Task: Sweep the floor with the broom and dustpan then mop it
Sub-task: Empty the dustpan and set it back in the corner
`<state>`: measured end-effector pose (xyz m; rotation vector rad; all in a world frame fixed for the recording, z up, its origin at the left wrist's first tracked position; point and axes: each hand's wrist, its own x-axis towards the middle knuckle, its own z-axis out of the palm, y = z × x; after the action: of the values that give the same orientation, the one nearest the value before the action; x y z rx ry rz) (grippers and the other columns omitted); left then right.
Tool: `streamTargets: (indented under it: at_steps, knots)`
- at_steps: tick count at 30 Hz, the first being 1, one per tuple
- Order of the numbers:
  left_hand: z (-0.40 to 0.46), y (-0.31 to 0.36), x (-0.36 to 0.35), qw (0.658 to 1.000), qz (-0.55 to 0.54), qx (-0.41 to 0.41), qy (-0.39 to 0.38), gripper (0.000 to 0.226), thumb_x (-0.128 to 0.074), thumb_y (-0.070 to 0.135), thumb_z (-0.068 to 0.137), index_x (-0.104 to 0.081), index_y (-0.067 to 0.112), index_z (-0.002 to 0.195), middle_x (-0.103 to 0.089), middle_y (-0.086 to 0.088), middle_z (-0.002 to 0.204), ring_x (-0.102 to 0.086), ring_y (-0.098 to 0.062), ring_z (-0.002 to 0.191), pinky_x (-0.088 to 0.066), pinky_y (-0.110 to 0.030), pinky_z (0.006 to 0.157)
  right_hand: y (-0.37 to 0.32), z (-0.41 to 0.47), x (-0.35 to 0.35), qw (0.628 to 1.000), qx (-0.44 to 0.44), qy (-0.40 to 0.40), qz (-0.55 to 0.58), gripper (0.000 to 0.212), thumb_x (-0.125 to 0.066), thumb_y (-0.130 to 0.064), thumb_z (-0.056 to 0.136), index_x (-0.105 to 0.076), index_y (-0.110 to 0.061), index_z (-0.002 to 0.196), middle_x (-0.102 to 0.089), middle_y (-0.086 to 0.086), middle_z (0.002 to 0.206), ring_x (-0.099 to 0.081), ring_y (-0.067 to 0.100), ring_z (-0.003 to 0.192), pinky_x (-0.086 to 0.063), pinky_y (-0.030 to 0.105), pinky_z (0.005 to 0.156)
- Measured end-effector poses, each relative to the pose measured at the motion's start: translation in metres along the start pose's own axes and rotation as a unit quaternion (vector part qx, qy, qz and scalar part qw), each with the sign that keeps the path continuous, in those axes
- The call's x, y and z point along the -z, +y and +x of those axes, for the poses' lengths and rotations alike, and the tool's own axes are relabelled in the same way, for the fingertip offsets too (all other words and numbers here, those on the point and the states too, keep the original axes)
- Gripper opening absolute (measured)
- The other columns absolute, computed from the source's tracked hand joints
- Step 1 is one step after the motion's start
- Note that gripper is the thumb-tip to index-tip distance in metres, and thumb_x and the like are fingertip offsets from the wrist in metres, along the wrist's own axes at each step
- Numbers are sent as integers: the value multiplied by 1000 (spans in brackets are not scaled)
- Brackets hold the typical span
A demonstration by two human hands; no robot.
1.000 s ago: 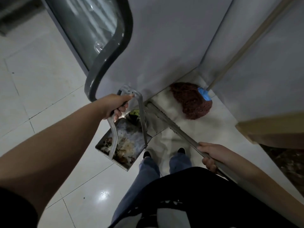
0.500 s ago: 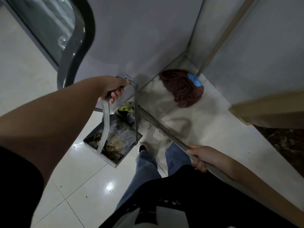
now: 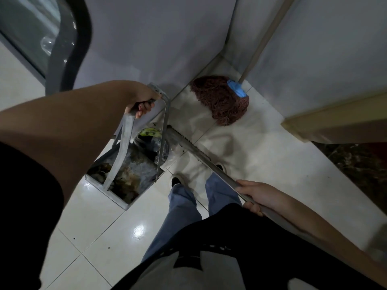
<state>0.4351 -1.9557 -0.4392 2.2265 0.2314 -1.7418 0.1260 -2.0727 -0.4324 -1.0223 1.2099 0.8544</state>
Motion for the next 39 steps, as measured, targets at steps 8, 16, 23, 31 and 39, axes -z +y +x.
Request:
streamTargets:
  at_steps: [8,16,23,31,39]
  knots:
    - [2,10,-7,999,47,-2,7,43,-34,34,101,-32,17,61,-28,7,35,-22,-5,24,-21,-11,29,-1,-8,6,1000,-6,6,26,15,-38,-10,100,-45,-23,100,-36,-1,27,-29,5,17,-23,8,24]
    - [2,13,-7,998,62,6,18,43,-34,35,101,-35,16,62,-29,6,39,-22,-5,24,-22,-9,31,2,-6,11,999,-6,17,40,14,-39,-9,99,-47,-21,98,-35,3,33,-28,6,17,-23,8,24]
    - [-1,12,-9,996,83,12,12,43,-32,37,101,-32,19,62,-28,7,34,-22,-4,23,-23,-8,31,1,-9,9,999,-9,10,35,18,-39,-9,100,-43,-26,106,-36,2,31,-28,5,18,-23,8,25]
    - [-9,15,-15,995,98,10,6,44,-32,38,101,-33,17,62,-26,6,32,-21,-6,23,-22,-9,31,4,-14,9,999,-22,-5,42,24,-37,-11,100,-48,-23,82,-35,0,28,-28,6,18,-24,8,25]
    - [-20,14,-26,994,107,12,-9,45,-33,35,101,-35,15,61,-29,6,33,-25,-7,24,-22,-12,35,11,-12,10,998,-18,-10,57,16,-39,-10,99,-51,-17,90,-35,2,31,-28,6,18,-23,7,26]
